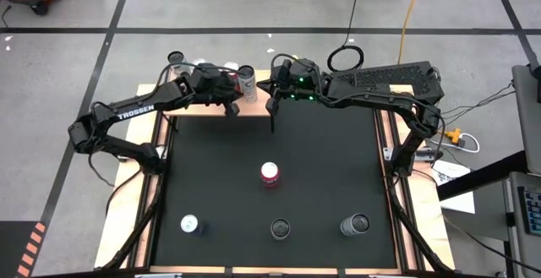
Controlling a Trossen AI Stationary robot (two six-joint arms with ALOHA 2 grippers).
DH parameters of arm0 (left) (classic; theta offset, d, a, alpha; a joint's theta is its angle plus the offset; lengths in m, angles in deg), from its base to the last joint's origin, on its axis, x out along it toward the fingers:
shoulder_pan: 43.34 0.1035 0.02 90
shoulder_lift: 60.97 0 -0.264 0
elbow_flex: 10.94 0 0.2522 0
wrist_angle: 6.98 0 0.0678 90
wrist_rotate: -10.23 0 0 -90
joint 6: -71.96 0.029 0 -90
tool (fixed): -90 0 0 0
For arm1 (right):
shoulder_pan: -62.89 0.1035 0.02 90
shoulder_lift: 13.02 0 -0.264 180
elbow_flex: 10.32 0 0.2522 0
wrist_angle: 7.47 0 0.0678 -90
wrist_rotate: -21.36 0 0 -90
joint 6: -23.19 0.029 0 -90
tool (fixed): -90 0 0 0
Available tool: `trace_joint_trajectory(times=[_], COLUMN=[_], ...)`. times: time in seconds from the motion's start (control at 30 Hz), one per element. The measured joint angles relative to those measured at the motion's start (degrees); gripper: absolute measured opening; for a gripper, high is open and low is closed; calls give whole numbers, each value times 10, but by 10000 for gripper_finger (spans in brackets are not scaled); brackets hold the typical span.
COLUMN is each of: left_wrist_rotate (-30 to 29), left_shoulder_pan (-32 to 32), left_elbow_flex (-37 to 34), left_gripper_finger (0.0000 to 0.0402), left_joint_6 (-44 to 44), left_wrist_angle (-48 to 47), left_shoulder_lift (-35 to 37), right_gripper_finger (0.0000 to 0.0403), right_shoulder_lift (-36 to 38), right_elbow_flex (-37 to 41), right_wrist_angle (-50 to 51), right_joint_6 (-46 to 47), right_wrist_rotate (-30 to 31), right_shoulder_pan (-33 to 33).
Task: Place canned beverage on shelf
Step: Put the top white-yellow soda can on the shelf
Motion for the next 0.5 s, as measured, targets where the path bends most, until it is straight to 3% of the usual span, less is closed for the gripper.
trace_joint_trajectory(times=[0.37, 0.5], left_wrist_rotate=[-12, -13], left_shoulder_pan=[0, 0], left_elbow_flex=[0, 0], left_gripper_finger=[1, 1], left_joint_6=[-1, -12], left_wrist_angle=[34, 33], left_shoulder_lift=[-7, -13], right_gripper_finger=[0, 0], right_shoulder_lift=[0, 0], right_elbow_flex=[0, 0], right_wrist_angle=[0, 0], right_joint_6=[0, 2], right_wrist_rotate=[2, 60], right_shoulder_pan=[0, 0])
